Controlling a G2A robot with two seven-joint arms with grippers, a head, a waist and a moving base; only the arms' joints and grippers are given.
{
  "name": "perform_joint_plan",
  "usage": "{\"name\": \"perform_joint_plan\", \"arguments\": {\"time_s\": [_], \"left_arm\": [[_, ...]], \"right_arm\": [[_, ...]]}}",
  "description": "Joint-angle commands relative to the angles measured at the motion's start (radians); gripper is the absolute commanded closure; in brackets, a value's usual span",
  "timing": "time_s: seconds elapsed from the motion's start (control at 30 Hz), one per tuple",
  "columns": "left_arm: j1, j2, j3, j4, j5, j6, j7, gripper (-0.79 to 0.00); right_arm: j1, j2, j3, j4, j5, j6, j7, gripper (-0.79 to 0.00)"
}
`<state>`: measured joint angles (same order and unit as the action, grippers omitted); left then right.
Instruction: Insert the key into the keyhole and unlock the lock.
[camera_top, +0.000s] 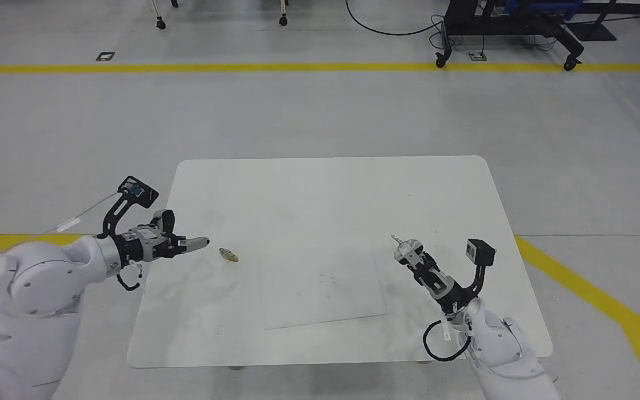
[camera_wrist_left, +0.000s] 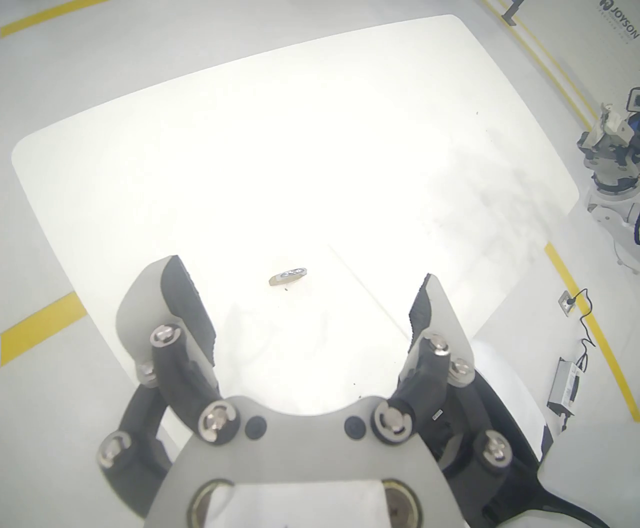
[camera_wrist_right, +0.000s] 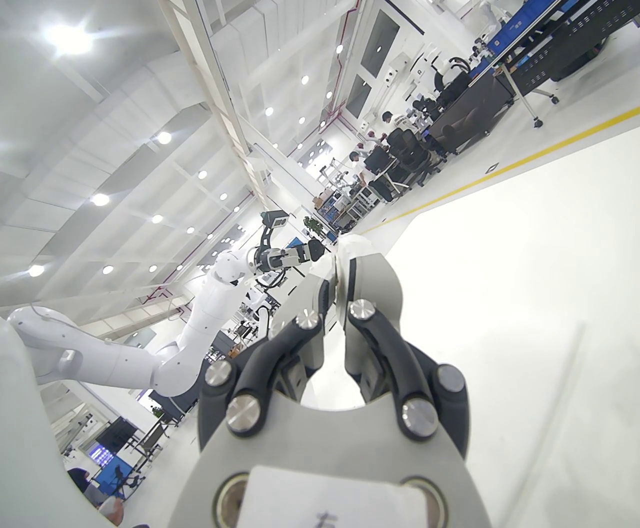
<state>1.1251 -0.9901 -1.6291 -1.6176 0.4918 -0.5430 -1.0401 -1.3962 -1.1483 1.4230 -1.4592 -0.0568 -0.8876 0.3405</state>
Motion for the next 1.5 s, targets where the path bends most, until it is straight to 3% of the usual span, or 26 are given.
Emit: {"name": "perform_joint_plan", "arguments": {"time_s": [0.0,0.03,0.1,0.17,0.27,0.37,0.5,0.77,0.9,0.97,1.07,1.13,1.27,1.37,1.47], "left_arm": [[0.0,0.0,0.0,0.0,0.001,0.0,0.0,-0.785],[0.0,0.0,0.0,0.0,0.001,0.0,0.0,-0.785],[0.0,0.0,0.0,0.0,0.001,0.0,0.0,-0.785],[-0.006,0.009,-0.027,-0.055,0.187,-0.046,0.069,-0.785],[-0.007,0.019,-0.016,-0.069,0.435,-0.225,0.201,-0.785],[-0.052,0.03,0.037,-0.036,0.607,-0.469,0.305,-0.785],[-0.087,0.063,0.203,-0.06,0.892,-0.469,0.499,-0.785],[-0.236,0.173,0.577,0.079,1.364,-0.469,0.917,-0.785],[-0.317,0.198,0.675,0.15,1.473,-0.469,1.089,-0.785],[-0.35,0.201,0.699,0.175,1.503,-0.469,1.119,-0.776],[-0.382,0.191,0.729,0.203,1.506,-0.469,1.124,-0.674],[-0.397,0.182,0.755,0.213,1.491,-0.469,1.127,-0.65],[-0.436,0.16,0.819,0.241,1.464,-0.469,1.113,-0.48],[-0.471,0.139,0.867,0.269,1.458,-0.469,1.073,-0.48],[-0.5,0.116,0.899,0.295,1.453,-0.463,1.037,-0.428]], "right_arm": [[0.0,0.0,0.0,0.0,0.0,0.0,0.0,-0.049],[0.0,0.0,0.0,0.0,0.0,0.0,0.0,0.0],[0.0,0.0,0.0,0.0,0.0,0.0,0.0,0.0],[0.0,0.0,0.0,0.0,0.0,0.0,0.0,0.0],[0.0,0.0,0.0,0.0,0.0,0.0,0.0,0.0],[0.0,0.0,0.0,0.0,0.0,0.0,0.0,0.0],[0.0,0.0,0.0,0.0,0.0,0.0,0.0,0.0],[0.0,0.0,0.0,0.0,0.0,0.0,0.0,0.0],[0.0,0.0,0.0,0.0,0.0,0.0,0.0,0.0],[0.0,0.0,0.0,0.0,0.0,0.0,0.0,0.0],[0.0,0.0,0.0,0.0,0.0,0.0,0.0,0.0],[0.0,0.0,0.0,0.0,0.0,0.0,0.0,0.0],[0.0,0.0,0.0,0.0,0.0,0.0,0.0,0.0],[0.0,0.0,0.0,0.0,0.0,0.0,0.0,0.0],[0.0,0.0,0.0,0.0,0.0,0.0,0.0,0.0]]}}
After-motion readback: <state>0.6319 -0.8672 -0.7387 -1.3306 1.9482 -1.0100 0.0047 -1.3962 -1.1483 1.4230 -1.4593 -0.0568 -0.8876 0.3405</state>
